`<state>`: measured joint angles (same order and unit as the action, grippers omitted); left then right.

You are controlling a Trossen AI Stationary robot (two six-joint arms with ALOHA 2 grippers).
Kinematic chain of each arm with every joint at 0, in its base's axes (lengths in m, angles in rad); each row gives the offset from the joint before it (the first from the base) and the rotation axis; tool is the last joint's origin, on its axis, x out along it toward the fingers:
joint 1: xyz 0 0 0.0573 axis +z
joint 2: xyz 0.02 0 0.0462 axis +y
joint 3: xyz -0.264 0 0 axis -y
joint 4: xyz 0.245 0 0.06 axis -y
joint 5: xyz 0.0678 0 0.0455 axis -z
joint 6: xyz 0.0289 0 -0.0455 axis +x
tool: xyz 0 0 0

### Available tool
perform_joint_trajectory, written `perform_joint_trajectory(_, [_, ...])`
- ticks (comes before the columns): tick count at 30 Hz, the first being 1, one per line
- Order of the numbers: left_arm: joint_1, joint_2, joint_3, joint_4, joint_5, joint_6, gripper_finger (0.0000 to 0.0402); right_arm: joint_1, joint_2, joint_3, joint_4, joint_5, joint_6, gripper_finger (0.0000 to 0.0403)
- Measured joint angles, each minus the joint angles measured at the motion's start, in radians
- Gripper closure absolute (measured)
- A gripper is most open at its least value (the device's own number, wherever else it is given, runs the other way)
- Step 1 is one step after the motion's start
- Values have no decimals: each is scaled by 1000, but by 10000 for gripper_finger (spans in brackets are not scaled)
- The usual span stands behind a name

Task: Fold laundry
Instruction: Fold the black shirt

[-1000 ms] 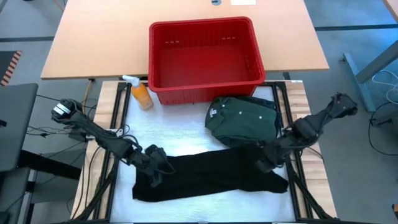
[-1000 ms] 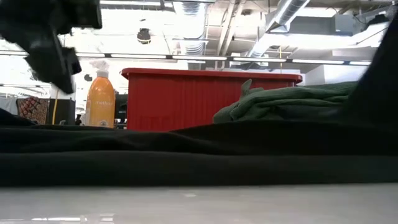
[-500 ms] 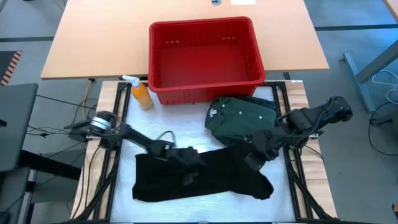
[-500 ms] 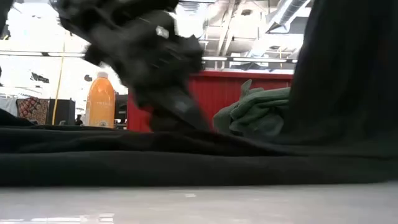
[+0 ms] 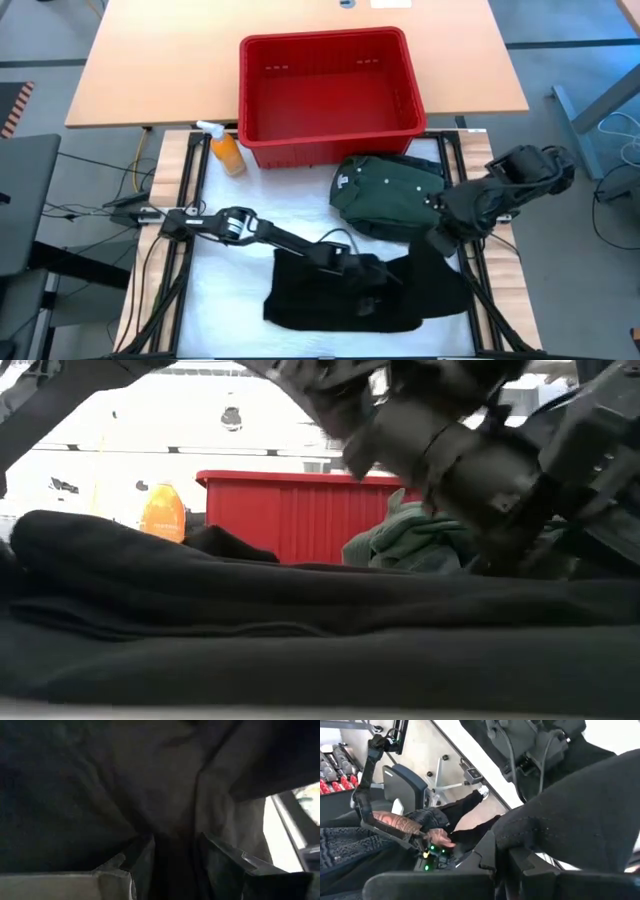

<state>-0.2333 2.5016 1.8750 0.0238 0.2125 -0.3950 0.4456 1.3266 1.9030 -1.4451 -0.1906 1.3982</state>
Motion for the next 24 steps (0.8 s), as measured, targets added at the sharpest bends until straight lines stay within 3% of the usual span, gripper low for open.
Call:
perform_joint_trajectory(4, [32, 4, 186, -281, 0, 136, 246, 31, -1, 19, -32, 10, 15, 373])
perform_joint_trajectory(8, [75, -91, 299, -685, -27, 345, 246, 55, 19, 19, -40, 21, 10, 374])
perform_joint_trajectory(11, [87, -203, 330, -1007, -102, 465, 246, 58, 44, 19, -37, 35, -18, 370])
perform_joint_trajectory(15, [75, -356, 327, -1339, -245, 511, 246, 44, 96, 19, -13, 44, -55, 371])
perform_joint_trajectory(19, [52, -585, 242, -1511, -420, 479, 246, 18, 181, 19, 76, 57, -120, 372])
perform_joint_trajectory(24, [28, -941, -39, -1453, -570, 311, 246, -28, 322, 19, 232, 68, -230, 370])
